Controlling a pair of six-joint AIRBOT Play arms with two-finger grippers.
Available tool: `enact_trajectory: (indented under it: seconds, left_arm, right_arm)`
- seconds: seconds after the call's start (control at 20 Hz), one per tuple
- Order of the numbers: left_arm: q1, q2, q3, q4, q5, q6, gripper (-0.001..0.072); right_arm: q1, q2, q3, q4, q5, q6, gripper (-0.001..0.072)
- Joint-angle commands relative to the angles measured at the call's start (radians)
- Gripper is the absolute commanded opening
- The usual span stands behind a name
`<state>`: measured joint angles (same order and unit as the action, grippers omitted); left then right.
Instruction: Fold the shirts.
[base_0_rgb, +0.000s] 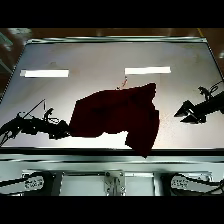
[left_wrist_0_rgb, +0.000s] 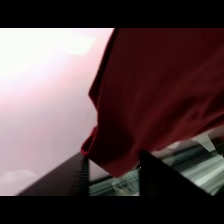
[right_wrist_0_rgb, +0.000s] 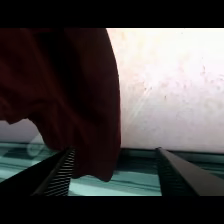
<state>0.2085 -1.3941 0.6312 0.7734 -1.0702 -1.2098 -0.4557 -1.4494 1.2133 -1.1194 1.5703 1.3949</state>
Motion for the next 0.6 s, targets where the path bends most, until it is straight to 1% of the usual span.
enact_trajectory:
  seconds: [0.0, 0.05, 0.15, 0.35, 0.45, 0.55]
  left_arm:
    - [-0.016, -0.006, 0.005, -0.057, 0.063, 0.023, 0.0050]
    - [-0.016, -0.004, 0.020, -0.058, 0.043, 0.045, 0.0036]
    - [-0.016, -0.001, 0.050, -0.056, -0.003, 0.067, 0.0036]
    - [-0.016, 0.040, 0.062, -0.040, -0.019, 0.072, 0.0035]
    - [-0.016, 0.076, 0.062, -0.029, -0.027, 0.073, 0.0035]
    - [-0.016, 0.110, 0.062, -0.029, -0.039, 0.072, 0.0035]
  right_arm:
    - [0.004, 0.001, -0.013, -0.013, 0.008, 0.011, 0.0691]
    - [0.005, 0.001, -0.032, -0.012, -0.005, 0.015, 0.0691]
    - [0.015, 0.001, -0.107, 0.021, -0.056, 0.016, 0.0689]
    - [0.106, -0.013, -0.265, 0.028, -0.257, -0.003, 0.0682]
    - [0.140, -0.048, -0.278, 0.031, -0.325, -0.003, 0.0681]
    - [0.159, -0.091, -0.278, 0.073, -0.373, -0.001, 0.0679]
